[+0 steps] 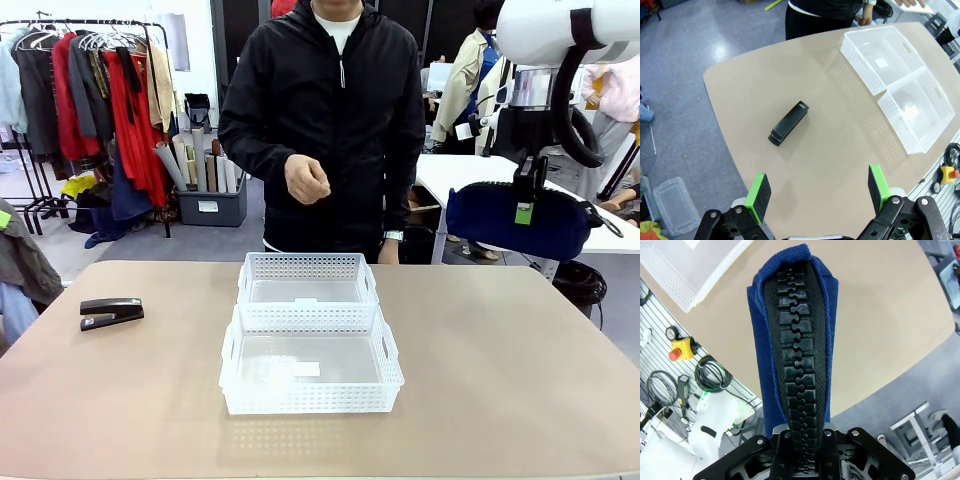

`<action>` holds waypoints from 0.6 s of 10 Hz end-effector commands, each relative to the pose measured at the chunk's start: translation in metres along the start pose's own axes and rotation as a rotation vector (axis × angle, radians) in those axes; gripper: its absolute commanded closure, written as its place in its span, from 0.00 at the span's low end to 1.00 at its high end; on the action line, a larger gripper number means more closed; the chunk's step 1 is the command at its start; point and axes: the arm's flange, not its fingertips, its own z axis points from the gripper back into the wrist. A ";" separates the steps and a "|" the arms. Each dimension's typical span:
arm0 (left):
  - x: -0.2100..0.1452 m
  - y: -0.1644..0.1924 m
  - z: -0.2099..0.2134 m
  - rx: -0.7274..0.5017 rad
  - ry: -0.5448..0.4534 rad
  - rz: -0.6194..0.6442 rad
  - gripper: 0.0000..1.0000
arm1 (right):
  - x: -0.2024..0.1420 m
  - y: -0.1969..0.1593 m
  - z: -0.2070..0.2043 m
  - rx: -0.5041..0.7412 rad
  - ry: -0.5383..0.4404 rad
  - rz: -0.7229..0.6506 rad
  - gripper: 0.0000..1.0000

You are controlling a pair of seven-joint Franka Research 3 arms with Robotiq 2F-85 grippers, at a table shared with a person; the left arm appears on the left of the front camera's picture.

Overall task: Distribute items into two baskets.
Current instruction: Move the picked Pencil pouch towards the Organizing basket indicated by the person, stopping as directed.

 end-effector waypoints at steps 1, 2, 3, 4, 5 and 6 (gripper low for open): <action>0.000 0.001 0.000 -0.014 -0.013 -0.010 0.00 | 0.000 0.001 0.002 -0.007 0.000 -0.024 1.00; 0.000 0.001 0.000 -0.014 -0.013 -0.010 0.00 | 0.000 0.001 0.002 -0.007 0.000 -0.024 1.00; 0.000 0.001 0.000 -0.014 -0.013 -0.010 0.00 | 0.000 0.001 0.002 -0.007 0.000 -0.024 1.00; 0.000 0.001 0.000 -0.014 -0.013 -0.010 0.00 | 0.000 0.001 0.002 -0.007 0.000 -0.024 1.00; 0.000 0.001 0.000 -0.014 -0.013 -0.010 0.00 | 0.000 0.001 0.002 -0.007 0.000 -0.024 1.00; 0.000 0.001 0.000 -0.014 -0.013 -0.010 0.00 | 0.000 0.001 0.002 -0.007 0.000 -0.024 1.00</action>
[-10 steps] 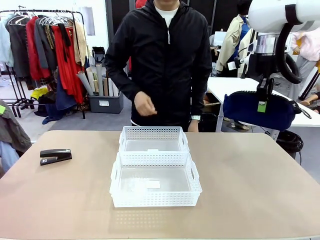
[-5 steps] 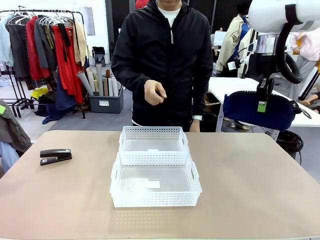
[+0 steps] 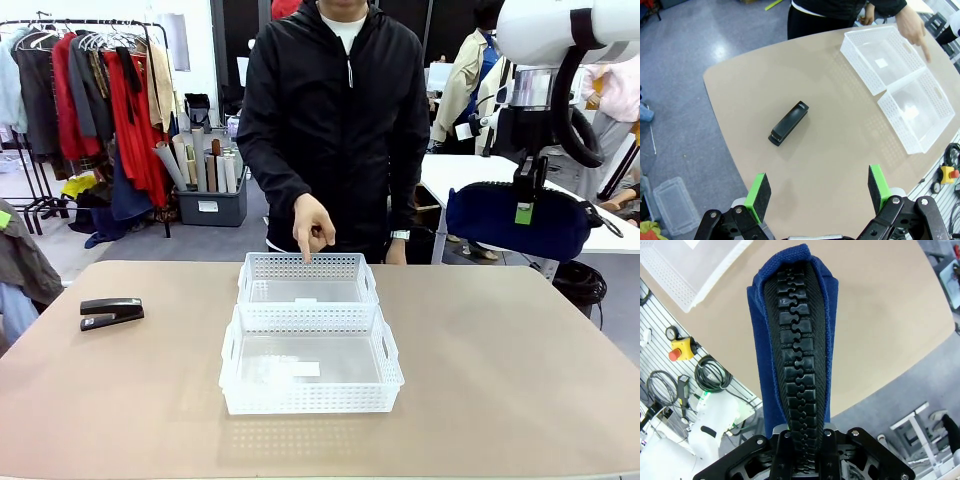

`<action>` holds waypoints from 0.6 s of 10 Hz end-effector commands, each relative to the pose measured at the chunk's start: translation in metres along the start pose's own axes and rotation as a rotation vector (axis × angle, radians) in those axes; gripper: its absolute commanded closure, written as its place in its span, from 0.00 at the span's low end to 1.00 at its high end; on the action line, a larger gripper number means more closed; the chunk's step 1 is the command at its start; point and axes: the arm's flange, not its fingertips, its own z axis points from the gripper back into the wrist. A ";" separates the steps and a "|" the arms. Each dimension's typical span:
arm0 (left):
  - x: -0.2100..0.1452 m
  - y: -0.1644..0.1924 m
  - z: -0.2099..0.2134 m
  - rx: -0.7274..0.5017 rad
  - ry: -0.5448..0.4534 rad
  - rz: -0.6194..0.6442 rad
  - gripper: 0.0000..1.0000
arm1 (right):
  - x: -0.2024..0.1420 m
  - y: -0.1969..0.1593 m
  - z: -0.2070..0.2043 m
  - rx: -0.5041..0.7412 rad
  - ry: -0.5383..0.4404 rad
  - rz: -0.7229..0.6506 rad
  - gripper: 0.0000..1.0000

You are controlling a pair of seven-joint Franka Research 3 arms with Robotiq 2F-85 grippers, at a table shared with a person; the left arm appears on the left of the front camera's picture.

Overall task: Distribute items into two baskets.
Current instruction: Move the picked Pencil pouch towards the Organizing basket indicated by the person, stopping as directed.

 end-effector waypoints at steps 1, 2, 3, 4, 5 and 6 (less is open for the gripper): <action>0.000 0.001 0.000 -0.014 -0.014 -0.010 0.00 | 0.000 0.001 0.002 -0.007 0.000 -0.024 1.00; 0.000 0.001 0.000 -0.014 -0.014 -0.010 0.00 | 0.000 0.001 0.002 -0.007 0.000 -0.024 1.00; 0.000 0.001 0.000 -0.014 -0.014 -0.010 0.00 | 0.000 0.001 0.002 -0.007 0.000 -0.024 1.00; 0.000 0.001 0.000 -0.014 -0.014 -0.010 0.00 | 0.000 0.001 0.002 -0.007 0.000 -0.024 1.00; 0.000 0.001 0.000 -0.014 -0.014 -0.010 0.00 | 0.000 0.001 0.002 -0.007 0.000 -0.024 1.00; 0.000 0.001 0.000 -0.014 -0.014 -0.010 0.00 | 0.000 0.001 0.002 -0.007 0.000 -0.024 1.00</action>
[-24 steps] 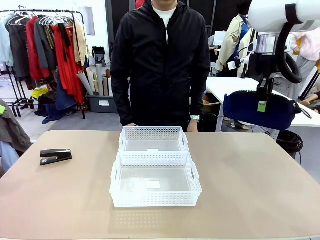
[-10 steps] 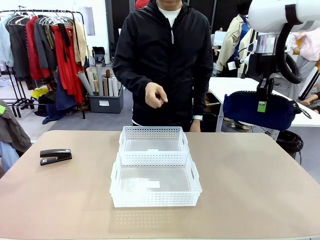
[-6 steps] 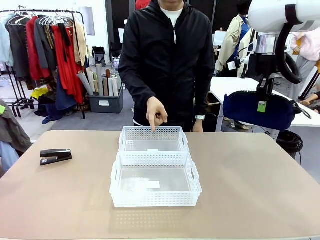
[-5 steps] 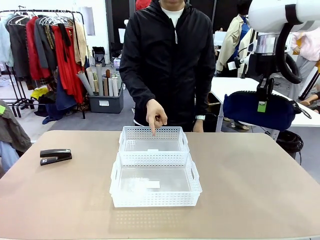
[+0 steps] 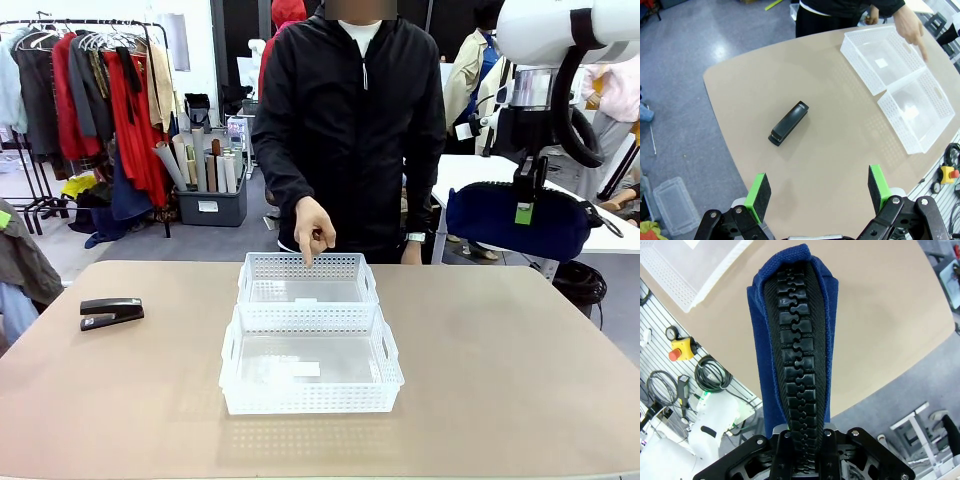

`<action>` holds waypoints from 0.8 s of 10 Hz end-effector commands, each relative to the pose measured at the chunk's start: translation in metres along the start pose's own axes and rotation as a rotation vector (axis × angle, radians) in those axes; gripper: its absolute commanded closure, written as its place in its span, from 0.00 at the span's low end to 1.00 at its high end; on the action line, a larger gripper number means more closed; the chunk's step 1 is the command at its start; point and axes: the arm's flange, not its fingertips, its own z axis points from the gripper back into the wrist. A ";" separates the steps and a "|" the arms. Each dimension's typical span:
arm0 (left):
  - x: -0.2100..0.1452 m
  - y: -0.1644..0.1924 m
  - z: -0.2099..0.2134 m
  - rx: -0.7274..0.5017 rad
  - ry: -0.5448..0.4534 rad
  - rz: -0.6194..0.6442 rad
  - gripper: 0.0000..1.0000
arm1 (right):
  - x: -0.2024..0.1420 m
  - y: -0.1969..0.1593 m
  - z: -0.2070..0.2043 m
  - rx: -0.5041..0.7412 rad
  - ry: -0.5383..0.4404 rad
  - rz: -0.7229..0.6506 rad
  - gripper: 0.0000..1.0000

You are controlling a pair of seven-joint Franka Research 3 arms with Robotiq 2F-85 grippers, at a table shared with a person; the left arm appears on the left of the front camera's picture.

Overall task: Distribute items into two baskets.
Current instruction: Move the picked Pencil pouch towards the Organizing basket indicated by the person, stopping as directed.

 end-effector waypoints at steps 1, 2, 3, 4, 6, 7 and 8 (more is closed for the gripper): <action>0.000 0.001 0.000 -0.014 -0.014 -0.010 0.00 | 0.000 0.001 0.002 -0.007 0.000 -0.024 1.00; 0.000 0.001 0.000 -0.014 -0.014 -0.010 0.00 | 0.000 0.001 0.002 -0.007 0.000 -0.024 1.00; 0.000 0.001 0.000 -0.014 -0.014 -0.010 0.00 | 0.000 0.001 0.002 -0.007 0.000 -0.024 1.00; 0.000 0.001 0.000 -0.014 -0.014 -0.010 0.00 | 0.000 0.001 0.002 -0.007 0.000 -0.024 1.00; 0.000 0.001 0.000 -0.014 -0.014 -0.010 0.00 | 0.000 0.000 0.000 0.000 0.000 0.000 1.00; 0.000 0.001 0.000 -0.014 -0.014 -0.010 0.00 | 0.000 0.000 0.000 -0.002 -0.003 -0.002 1.00; 0.000 0.001 0.000 -0.014 -0.014 -0.010 0.00 | -0.001 0.001 0.001 0.000 -0.008 0.000 1.00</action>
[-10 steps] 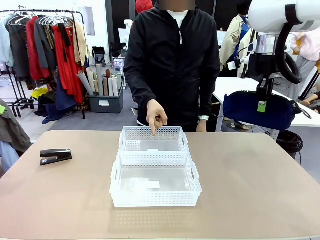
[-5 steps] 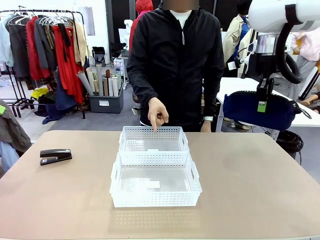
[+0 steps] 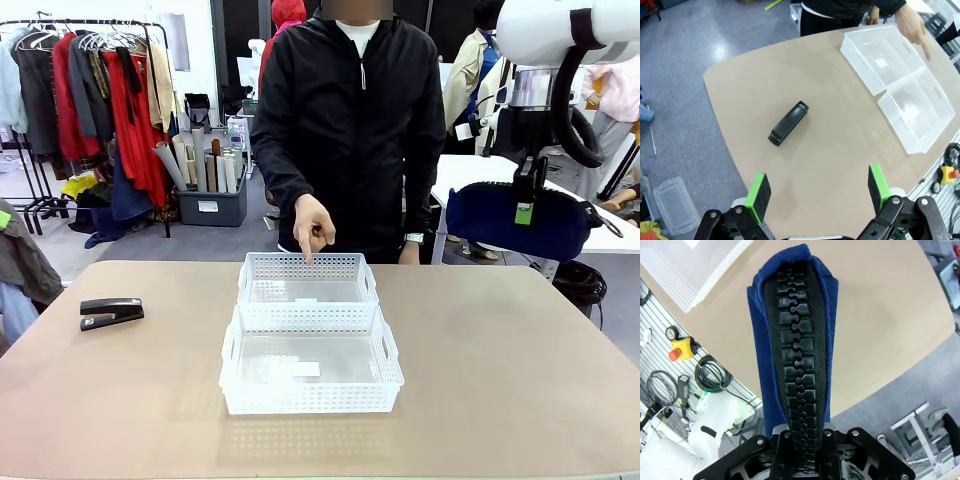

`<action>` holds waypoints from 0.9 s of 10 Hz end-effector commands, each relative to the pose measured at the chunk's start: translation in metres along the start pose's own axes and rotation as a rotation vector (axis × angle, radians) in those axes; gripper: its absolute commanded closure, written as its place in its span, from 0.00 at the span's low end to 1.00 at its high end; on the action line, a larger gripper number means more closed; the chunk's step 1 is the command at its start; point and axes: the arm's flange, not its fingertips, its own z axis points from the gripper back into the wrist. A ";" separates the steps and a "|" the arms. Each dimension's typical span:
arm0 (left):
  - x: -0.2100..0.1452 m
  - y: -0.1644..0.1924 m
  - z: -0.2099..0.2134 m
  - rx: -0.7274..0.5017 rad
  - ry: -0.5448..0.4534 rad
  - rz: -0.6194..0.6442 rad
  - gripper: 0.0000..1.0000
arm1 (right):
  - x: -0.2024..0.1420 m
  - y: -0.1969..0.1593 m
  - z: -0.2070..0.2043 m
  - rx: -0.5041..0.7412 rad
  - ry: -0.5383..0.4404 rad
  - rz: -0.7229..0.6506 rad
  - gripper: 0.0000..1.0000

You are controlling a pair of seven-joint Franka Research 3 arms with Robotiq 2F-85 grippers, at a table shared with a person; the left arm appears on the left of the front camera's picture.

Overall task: Distribute items into two baskets.
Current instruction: Move the picked Pencil pouch towards the Organizing basket indicated by the person, stopping as directed.

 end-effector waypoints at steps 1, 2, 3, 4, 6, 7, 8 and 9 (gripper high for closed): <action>0.000 0.001 0.000 -0.014 -0.014 -0.010 0.00 | -0.003 0.002 0.001 0.001 -0.015 0.006 1.00; 0.000 0.001 0.000 -0.014 -0.014 -0.010 0.00 | -0.007 0.005 -0.003 0.004 -0.022 0.014 1.00; 0.000 0.001 0.000 -0.014 -0.014 -0.010 0.00 | -0.012 0.010 -0.009 0.010 -0.024 0.023 1.00; 0.000 0.001 0.000 -0.014 -0.014 -0.010 0.00 | -0.019 0.017 -0.014 0.017 -0.037 0.045 1.00; 0.000 0.001 0.000 -0.014 -0.014 -0.010 0.00 | -0.031 0.036 -0.027 0.016 -0.050 0.091 1.00; 0.000 0.001 0.000 -0.014 -0.014 -0.010 0.00 | -0.035 0.045 -0.032 0.018 -0.057 0.128 1.00; 0.000 0.001 0.000 -0.014 -0.014 -0.010 0.00 | -0.037 0.053 -0.038 0.019 -0.060 0.161 1.00; 0.000 0.001 0.000 -0.014 -0.014 -0.010 0.00 | -0.040 0.060 -0.046 0.012 -0.058 0.193 1.00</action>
